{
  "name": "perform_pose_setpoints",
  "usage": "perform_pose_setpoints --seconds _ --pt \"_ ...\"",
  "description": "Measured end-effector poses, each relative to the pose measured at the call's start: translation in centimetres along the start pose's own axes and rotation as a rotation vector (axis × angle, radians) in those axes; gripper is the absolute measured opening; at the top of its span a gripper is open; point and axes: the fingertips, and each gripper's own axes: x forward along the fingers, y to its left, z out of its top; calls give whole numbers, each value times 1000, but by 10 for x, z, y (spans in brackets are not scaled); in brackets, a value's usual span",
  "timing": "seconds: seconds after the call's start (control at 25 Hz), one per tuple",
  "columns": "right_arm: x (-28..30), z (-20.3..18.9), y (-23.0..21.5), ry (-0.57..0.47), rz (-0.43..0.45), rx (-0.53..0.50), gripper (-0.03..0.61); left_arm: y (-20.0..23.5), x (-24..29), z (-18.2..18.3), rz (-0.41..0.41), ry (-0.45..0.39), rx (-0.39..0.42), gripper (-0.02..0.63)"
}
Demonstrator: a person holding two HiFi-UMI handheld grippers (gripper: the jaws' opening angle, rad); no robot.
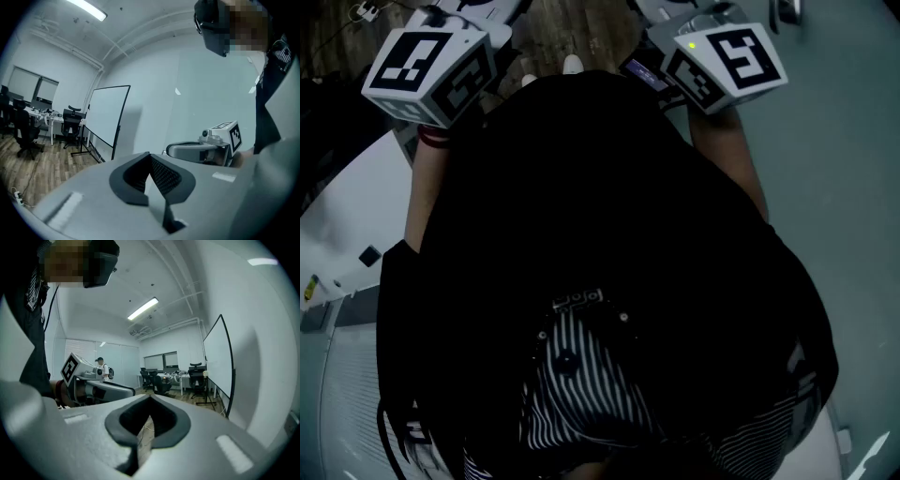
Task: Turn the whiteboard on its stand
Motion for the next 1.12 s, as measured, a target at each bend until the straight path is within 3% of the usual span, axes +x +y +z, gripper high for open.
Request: perform_pose_setpoints --seconds 0.44,1.12 --pt "-7 17 -3 4 -7 -5 2 -7 3 15 7 16 28 -11" --pt "-16 53 -4 -5 20 11 2 -25 -2 63 16 -47 15 -11"
